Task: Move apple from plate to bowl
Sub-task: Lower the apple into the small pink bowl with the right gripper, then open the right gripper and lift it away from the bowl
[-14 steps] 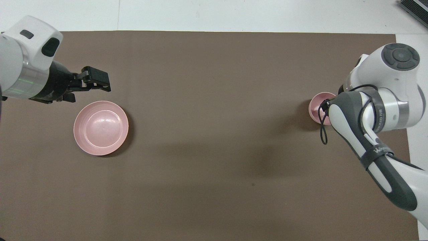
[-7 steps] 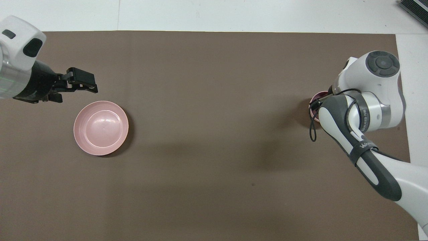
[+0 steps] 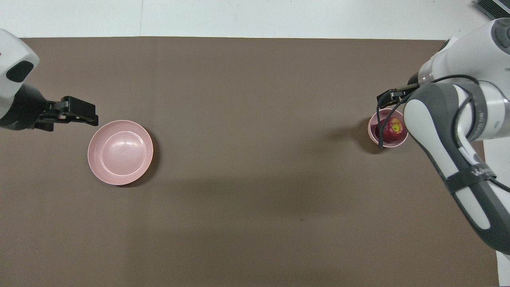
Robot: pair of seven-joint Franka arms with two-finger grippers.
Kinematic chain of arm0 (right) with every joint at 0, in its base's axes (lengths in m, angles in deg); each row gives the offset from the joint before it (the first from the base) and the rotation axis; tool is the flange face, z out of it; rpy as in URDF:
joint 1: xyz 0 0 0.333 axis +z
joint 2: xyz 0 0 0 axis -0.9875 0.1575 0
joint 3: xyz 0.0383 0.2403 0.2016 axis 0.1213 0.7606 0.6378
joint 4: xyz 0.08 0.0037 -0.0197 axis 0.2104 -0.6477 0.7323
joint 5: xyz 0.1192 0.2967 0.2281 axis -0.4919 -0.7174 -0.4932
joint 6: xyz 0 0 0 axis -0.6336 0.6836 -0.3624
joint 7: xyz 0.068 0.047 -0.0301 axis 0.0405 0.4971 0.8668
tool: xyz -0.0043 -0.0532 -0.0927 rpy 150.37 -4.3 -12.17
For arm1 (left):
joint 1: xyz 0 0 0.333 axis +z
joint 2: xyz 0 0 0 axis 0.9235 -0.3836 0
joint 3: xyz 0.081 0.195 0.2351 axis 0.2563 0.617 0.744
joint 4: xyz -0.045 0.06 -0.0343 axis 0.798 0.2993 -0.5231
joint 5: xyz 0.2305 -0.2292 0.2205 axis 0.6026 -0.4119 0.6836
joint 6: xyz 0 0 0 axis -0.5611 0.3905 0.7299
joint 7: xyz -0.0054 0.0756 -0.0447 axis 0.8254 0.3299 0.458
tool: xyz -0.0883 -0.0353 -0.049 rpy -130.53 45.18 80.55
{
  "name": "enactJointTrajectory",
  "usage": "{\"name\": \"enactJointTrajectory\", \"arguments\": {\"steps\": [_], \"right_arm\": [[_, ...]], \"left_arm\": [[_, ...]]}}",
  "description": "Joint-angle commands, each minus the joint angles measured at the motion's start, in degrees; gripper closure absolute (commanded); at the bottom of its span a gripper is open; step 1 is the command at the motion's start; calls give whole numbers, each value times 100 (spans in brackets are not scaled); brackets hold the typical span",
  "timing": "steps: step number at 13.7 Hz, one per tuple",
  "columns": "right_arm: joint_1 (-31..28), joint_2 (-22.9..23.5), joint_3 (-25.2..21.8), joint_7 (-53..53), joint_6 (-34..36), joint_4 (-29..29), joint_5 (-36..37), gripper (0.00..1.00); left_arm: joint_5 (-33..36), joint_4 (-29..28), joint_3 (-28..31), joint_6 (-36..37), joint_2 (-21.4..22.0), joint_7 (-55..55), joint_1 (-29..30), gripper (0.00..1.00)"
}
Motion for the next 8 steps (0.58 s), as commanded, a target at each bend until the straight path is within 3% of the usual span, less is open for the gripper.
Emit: {"name": "enactJointTrajectory", "arguments": {"steps": [1, 8], "right_arm": [[9, -312, 45, -675, 297, 119, -103, 0], [246, -1543, 36, -1213, 1545, 137, -156, 0]], "left_arm": [[414, -16, 58, 331, 180, -211, 67, 0], [460, -8, 155, 1044, 426, -422, 75, 0]]}}
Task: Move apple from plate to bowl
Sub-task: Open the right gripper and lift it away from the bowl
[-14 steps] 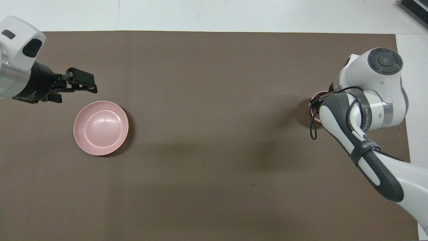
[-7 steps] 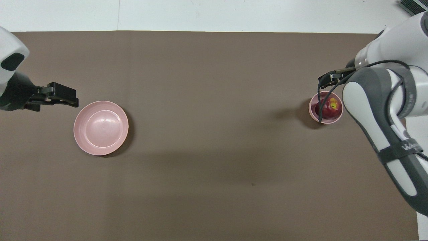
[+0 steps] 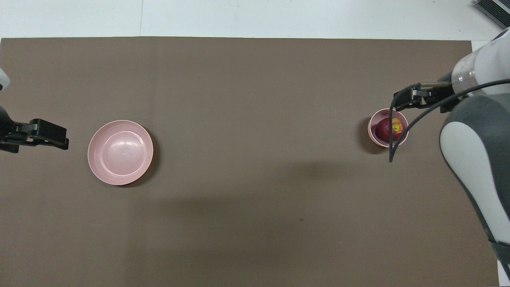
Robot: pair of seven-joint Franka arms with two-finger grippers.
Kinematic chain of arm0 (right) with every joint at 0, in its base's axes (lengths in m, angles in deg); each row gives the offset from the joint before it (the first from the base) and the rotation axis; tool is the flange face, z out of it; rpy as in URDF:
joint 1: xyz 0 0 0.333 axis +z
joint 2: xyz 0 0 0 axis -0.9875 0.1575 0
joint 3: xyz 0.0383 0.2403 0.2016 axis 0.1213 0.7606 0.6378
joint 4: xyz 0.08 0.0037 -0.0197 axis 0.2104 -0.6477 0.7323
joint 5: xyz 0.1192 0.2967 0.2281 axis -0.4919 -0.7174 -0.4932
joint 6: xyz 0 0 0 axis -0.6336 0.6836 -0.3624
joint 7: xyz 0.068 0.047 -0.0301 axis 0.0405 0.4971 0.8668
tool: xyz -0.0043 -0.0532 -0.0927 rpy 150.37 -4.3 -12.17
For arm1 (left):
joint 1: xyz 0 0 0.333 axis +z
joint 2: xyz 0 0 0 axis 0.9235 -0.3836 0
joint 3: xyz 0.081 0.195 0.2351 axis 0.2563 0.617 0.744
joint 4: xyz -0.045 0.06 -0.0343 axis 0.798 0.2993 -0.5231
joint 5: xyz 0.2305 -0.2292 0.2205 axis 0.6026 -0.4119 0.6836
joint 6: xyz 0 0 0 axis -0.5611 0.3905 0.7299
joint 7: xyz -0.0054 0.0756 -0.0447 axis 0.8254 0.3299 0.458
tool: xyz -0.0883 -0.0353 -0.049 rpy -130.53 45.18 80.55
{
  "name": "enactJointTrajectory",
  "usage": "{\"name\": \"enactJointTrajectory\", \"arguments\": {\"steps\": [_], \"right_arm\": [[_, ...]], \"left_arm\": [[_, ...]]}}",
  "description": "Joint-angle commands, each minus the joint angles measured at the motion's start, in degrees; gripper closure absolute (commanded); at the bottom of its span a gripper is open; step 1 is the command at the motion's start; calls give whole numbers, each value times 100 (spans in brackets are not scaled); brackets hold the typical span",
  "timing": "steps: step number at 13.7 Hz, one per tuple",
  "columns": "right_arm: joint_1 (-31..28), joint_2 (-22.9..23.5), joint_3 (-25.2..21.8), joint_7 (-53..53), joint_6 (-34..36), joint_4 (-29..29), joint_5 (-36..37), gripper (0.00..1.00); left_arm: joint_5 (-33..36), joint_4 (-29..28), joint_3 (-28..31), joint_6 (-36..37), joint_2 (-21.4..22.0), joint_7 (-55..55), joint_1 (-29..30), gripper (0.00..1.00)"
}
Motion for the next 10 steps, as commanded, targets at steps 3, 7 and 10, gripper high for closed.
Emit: {"name": "enactJointTrajectory", "arguments": {"steps": [3, 7, 10], "right_arm": [[-160, -324, -55, 4, 137, -127, -516, 0], [-380, -324, -73, 4, 137, -127, -544, 0], [-406, -324, -73, 4, 137, -127, -544, 0]], "left_arm": [[36, -8, 67, 96, 179, -45, 47, 0], [44, -17, 225, 130, 250, -28, 38, 0], [44, -17, 216, 130, 259, -28, 38, 0]]}}
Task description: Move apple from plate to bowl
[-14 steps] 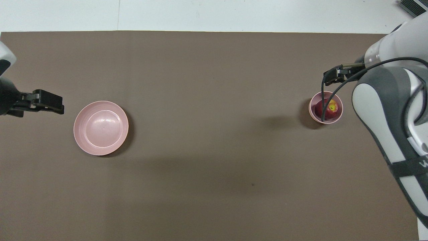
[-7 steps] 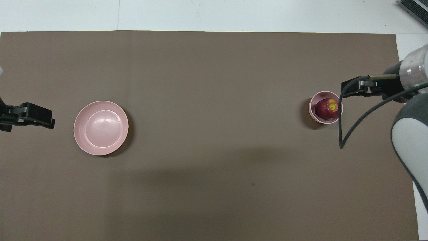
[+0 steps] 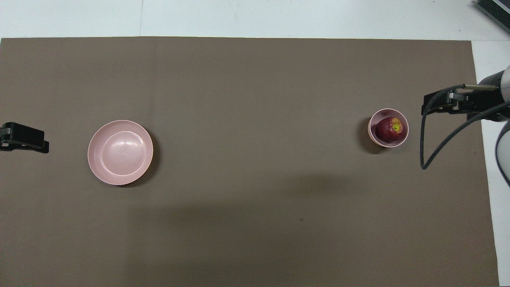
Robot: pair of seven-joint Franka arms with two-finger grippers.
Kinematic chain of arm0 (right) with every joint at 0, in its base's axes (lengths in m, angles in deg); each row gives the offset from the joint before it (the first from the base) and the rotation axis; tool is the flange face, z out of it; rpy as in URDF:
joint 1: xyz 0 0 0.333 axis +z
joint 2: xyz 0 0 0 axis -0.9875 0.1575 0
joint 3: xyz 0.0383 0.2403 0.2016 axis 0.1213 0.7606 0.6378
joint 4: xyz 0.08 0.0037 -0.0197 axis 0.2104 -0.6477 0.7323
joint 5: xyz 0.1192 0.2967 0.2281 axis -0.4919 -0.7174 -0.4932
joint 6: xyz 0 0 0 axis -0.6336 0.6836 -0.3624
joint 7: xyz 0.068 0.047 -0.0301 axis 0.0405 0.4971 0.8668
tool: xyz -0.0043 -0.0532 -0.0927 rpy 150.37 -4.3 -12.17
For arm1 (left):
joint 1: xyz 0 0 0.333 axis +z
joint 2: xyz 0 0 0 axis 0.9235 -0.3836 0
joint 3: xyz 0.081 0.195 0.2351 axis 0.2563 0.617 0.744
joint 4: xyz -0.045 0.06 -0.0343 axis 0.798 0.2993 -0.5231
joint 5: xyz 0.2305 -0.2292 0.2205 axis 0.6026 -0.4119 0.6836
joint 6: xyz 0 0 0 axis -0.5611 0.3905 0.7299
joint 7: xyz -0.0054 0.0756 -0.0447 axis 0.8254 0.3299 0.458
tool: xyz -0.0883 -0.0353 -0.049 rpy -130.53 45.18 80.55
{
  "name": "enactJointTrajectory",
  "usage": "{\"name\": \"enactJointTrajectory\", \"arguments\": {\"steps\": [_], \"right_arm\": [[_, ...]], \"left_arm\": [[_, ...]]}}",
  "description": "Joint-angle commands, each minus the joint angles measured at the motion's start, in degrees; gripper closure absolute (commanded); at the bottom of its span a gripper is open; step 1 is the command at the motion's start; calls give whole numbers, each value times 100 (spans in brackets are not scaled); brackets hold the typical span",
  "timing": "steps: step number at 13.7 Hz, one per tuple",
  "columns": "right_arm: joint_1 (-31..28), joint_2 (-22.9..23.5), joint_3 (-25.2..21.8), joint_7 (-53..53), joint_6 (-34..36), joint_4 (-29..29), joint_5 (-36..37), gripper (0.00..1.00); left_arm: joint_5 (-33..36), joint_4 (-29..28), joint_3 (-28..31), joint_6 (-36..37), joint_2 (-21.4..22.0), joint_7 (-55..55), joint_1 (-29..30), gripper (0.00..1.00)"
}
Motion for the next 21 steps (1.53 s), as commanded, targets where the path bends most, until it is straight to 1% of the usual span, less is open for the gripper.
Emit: {"name": "enactJointTrajectory", "arguments": {"steps": [1, 5, 7, 8, 9, 11, 12, 13, 15, 21], "right_arm": [[-58, -42, 30, 4, -22, -70, -163, 0], [-66, -42, 30, 4, -22, -70, -163, 0], [-66, -42, 39, 4, -22, -62, -163, 0], [-66, -42, 39, 4, -22, -62, -163, 0], [-66, -42, 39, 4, -22, -70, -163, 0], [-66, -42, 30, 4, -22, -62, -163, 0], [-66, -42, 39, 4, -22, -62, -163, 0], [-66, -42, 39, 4, -22, -62, -163, 0], [-66, -42, 39, 4, -22, -62, -163, 0], [-66, -42, 39, 4, -22, -62, -163, 0]], "left_arm": [[41, -17, -19, 68, 71, -20, 37, 0], [-2, -8, -45, 85, 45, 7, 28, 0], [76, 10, 94, 173, 97, 68, -191, 0], [85, 27, 296, 234, 89, 103, -470, 0], [94, 88, 480, 470, 45, 95, -621, 0], [85, 369, 456, 735, -8, -19, -579, 0], [50, 440, 421, 823, -17, -254, -561, 0], [33, 440, 421, 850, -17, -509, -552, 0], [6, 353, 421, 745, 36, -608, -666, 0], [-29, 300, 526, 771, 62, -556, -386, 0]]}}
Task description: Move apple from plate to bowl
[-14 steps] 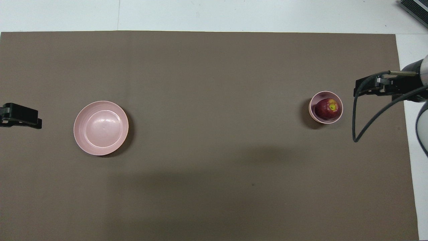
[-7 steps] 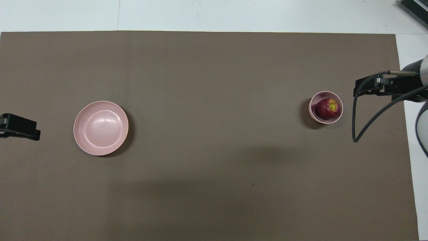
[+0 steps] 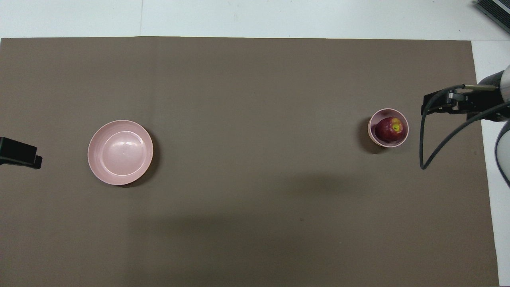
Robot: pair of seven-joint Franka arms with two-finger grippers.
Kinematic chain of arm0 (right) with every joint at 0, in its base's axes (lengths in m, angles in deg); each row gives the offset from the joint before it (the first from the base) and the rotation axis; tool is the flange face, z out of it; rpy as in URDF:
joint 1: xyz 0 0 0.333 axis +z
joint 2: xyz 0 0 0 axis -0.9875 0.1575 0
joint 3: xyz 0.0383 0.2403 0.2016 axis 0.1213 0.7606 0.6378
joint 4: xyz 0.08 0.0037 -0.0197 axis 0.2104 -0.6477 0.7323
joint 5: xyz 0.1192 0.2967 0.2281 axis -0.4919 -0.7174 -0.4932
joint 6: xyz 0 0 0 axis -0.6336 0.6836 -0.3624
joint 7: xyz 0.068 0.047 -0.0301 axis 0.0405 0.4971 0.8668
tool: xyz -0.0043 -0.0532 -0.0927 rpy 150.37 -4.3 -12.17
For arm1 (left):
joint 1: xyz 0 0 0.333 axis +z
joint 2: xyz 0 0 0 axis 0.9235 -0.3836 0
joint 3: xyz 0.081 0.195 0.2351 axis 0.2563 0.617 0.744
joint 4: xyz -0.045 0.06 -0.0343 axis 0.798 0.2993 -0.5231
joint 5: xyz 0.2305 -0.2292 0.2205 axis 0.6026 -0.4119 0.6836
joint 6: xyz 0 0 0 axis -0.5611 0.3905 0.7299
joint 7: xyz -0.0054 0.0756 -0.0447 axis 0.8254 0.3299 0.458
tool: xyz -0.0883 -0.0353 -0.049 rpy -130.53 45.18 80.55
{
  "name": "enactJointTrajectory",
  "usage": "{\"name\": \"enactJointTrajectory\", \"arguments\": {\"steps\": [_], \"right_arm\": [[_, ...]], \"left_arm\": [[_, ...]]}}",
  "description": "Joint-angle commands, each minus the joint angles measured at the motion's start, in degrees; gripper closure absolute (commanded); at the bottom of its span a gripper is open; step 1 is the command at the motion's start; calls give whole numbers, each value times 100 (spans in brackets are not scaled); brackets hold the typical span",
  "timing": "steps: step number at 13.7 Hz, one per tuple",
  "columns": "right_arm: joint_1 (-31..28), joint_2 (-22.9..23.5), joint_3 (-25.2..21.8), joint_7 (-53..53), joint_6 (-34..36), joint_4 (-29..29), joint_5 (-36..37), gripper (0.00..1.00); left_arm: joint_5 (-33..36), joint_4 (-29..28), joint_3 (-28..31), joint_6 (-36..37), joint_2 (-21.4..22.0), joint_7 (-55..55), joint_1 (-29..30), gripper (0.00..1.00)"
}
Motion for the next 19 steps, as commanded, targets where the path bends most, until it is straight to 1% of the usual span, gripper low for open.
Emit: {"name": "enactJointTrajectory", "arguments": {"steps": [1, 8, 11, 12, 13, 14, 16, 17, 19], "right_arm": [[-68, -42, 34, 4, -22, -61, -160, 0], [-60, -42, 34, 13, -13, -61, -160, 0], [19, -51, 78, -31, 40, -69, -336, 0], [-76, -51, 87, 21, 57, -43, -293, 0], [-103, -43, 52, 65, 136, -26, -231, 0], [-147, -34, 43, 300, 354, -17, -196, 0], [-156, -34, 8, 584, 880, 359, -160, 0], [-78, -34, -114, 593, 1118, 544, -143, 0], [185, -156, -395, 602, 1191, 572, -108, 0]], "left_arm": [[-17, -9, 22, 90, 45, -83, 99, 0], [-17, -17, 22, 90, 45, -83, 99, 0], [-17, -9, 22, 90, 45, -83, 90, 0], [-17, -17, 22, 90, 45, -83, 90, 0], [-17, -9, 22, 90, 45, -83, 99, 0], [-17, -17, 22, 90, 45, -83, 99, 0], [-17, -17, 22, 90, 45, -83, 99, 0], [-17, -17, 22, 90, 45, -83, 91, 0], [-17, -9, 22, 90, 45, -83, 90, 0]]}}
